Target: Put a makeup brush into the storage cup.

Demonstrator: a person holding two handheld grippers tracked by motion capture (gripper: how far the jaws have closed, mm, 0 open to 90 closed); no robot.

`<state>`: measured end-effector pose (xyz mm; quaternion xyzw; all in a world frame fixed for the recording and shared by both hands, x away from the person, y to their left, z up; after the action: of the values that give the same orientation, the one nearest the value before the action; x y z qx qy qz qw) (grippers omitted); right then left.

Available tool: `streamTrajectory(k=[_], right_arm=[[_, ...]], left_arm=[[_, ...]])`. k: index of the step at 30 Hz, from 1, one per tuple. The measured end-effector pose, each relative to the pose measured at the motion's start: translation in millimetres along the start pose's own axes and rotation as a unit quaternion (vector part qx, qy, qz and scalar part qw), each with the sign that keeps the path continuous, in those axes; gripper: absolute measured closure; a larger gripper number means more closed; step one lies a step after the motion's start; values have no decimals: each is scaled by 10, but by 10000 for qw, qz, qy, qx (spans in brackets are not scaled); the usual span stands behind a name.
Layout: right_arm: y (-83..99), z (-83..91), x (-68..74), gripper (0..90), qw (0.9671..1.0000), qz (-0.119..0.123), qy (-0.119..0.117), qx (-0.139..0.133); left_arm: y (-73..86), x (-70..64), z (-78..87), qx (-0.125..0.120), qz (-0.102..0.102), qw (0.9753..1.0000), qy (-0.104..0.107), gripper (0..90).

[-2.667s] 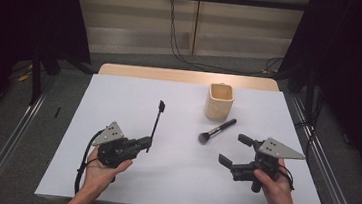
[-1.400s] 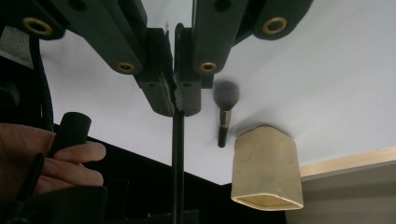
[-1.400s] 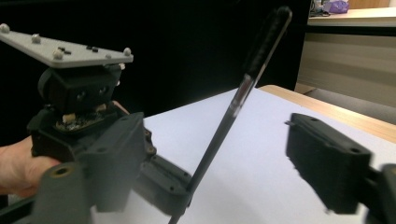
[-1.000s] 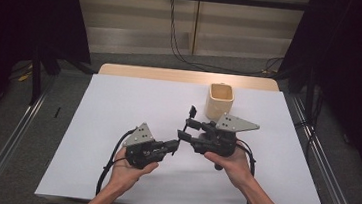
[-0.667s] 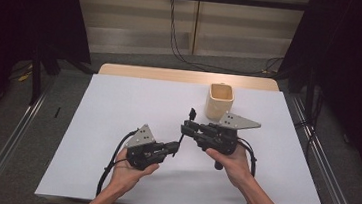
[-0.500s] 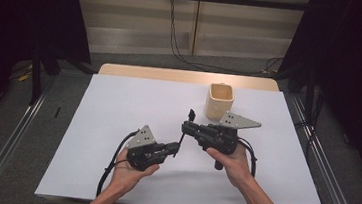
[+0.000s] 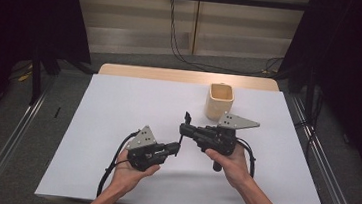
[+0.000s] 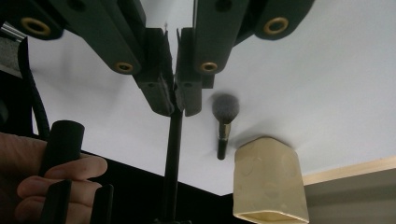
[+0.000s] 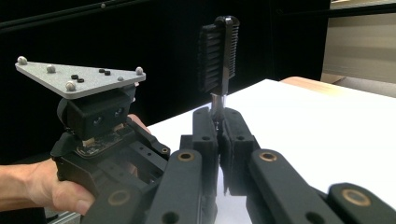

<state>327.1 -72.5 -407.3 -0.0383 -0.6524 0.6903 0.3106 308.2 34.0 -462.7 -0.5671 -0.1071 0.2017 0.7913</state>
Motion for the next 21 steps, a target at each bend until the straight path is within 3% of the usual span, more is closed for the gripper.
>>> streamTrajectory(k=[13,21], right_arm=[[-19,47,-37,867,10000,35,76,-44],[-7,95,-66,867,9999,50,133,-35]], left_arm=[[-5,63,52,15,149,9998,-152,685],[-21,150,121,34,267,9980,-567,375]])
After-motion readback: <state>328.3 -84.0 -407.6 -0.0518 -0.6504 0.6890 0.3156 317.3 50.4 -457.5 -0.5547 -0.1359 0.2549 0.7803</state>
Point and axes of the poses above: each handheld gripper's, and its own axes: z roughly backward along the jaws, y roughly out of its underside, x roughly to its left, the point moved 8 cm from there along -z, roughly forward along the jaws, and after that the axes turned 6 degrees about -z, right-handed, at the moved point
